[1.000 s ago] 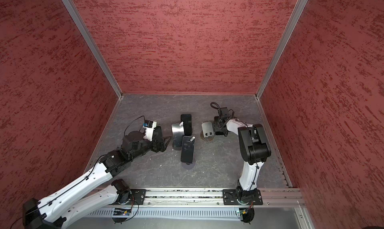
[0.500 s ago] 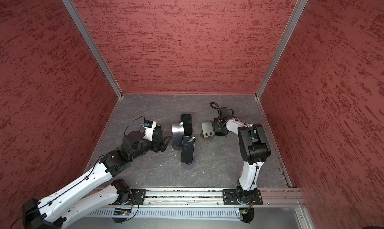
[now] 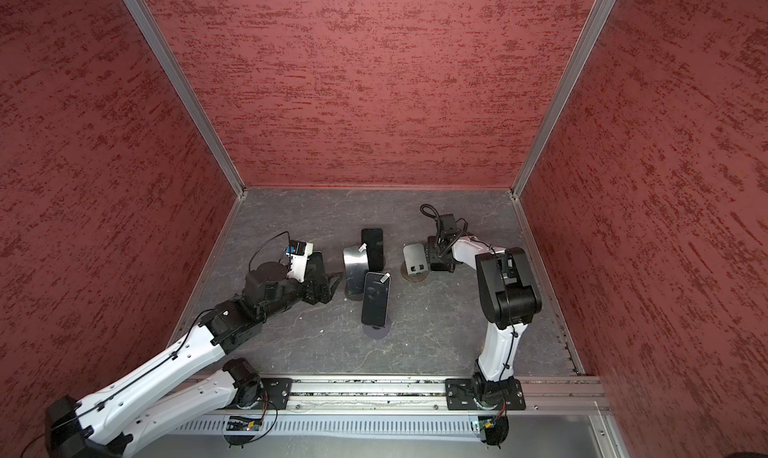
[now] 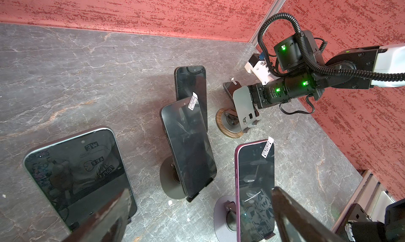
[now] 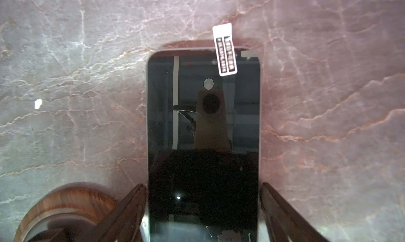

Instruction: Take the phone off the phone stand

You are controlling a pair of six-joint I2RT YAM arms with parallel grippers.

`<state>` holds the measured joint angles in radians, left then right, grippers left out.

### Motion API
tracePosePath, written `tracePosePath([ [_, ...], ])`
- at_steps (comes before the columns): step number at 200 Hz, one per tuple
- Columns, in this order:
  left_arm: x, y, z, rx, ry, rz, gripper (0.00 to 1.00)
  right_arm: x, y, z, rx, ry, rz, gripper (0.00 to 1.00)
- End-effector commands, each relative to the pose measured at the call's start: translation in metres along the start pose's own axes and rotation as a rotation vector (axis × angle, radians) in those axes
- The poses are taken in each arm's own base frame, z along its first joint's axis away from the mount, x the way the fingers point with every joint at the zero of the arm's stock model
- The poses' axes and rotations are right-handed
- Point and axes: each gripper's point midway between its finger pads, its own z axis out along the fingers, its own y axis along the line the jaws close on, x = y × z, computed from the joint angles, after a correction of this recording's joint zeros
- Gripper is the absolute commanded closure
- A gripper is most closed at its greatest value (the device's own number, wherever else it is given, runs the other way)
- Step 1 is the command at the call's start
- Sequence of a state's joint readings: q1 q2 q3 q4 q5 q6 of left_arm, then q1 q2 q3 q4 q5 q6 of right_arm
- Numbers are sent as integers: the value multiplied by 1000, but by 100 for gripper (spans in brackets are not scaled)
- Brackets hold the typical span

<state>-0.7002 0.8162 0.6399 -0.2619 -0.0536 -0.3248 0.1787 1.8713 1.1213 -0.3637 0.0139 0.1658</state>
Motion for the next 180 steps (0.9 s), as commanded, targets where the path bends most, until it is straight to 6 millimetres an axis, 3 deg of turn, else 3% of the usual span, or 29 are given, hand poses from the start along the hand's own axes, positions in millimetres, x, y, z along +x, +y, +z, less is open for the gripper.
tracePosePath([
  [1,-10,-1,-3,2,-30,11,1,7,-3,-12,6,36,46,17],
  [38,-8,0,-5,-4,-28,10,1,-10,-4,-38,7,-37,68,15],
  [97,-8,1,-4,-8,-30,13,1,-16,0,-81,-25,-108,95,12],
  [145,-7,2,-4,-8,-30,10,1,-11,20,-112,-84,-160,72,6],
  [169,-6,2,-3,-7,-31,7,0,-6,38,-119,-119,-174,46,3],
  [180,-6,2,-3,-5,-31,7,1,-7,48,-131,-144,-204,36,2],
])
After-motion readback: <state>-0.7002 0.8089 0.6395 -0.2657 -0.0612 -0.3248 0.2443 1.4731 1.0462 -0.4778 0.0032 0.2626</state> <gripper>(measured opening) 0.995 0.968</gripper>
